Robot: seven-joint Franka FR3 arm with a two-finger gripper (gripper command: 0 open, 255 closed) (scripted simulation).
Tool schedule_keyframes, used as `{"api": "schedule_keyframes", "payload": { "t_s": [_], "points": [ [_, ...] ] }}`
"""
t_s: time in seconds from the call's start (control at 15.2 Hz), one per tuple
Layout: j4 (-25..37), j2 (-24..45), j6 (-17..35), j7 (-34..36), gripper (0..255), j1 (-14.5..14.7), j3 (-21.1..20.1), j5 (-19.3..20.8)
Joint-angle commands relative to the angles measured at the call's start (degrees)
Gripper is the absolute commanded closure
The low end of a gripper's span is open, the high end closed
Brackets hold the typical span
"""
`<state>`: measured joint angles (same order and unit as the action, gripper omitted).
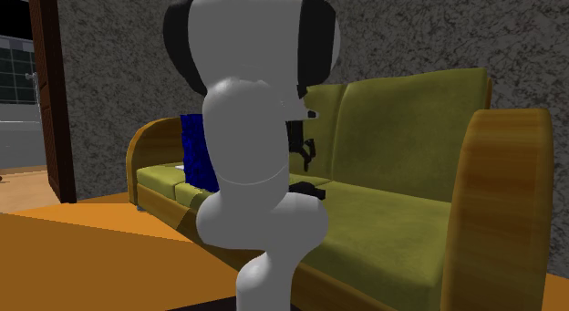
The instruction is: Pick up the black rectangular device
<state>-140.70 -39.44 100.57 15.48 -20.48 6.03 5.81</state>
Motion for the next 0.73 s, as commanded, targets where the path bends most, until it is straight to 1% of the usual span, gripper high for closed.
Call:
{"api": "schedule_keyframes", "payload": {
  "t_s": [0.0, 0.07, 0.13, 0.59, 0.66],
  "points": [
    [-1.0, 0.5, 1.4, 2.2, 0, -2.6, 1.5, 0.9],
    [-1.6, 0.7, 2.0, 3.4, 0, -3.8, 2.2, 1.4],
    [-1.8, 0.8, 2.2, 3.8, 0, -4.3, 2.4, 1.5],
    [-7.1, 1.5, 8.3, 4.0, 0, -4.5, 2.9, 2.0],
    [-7.1, 1.5, 8.3, 4.0, 0, -4.5, 2.9, 2.0]
  ]
}}
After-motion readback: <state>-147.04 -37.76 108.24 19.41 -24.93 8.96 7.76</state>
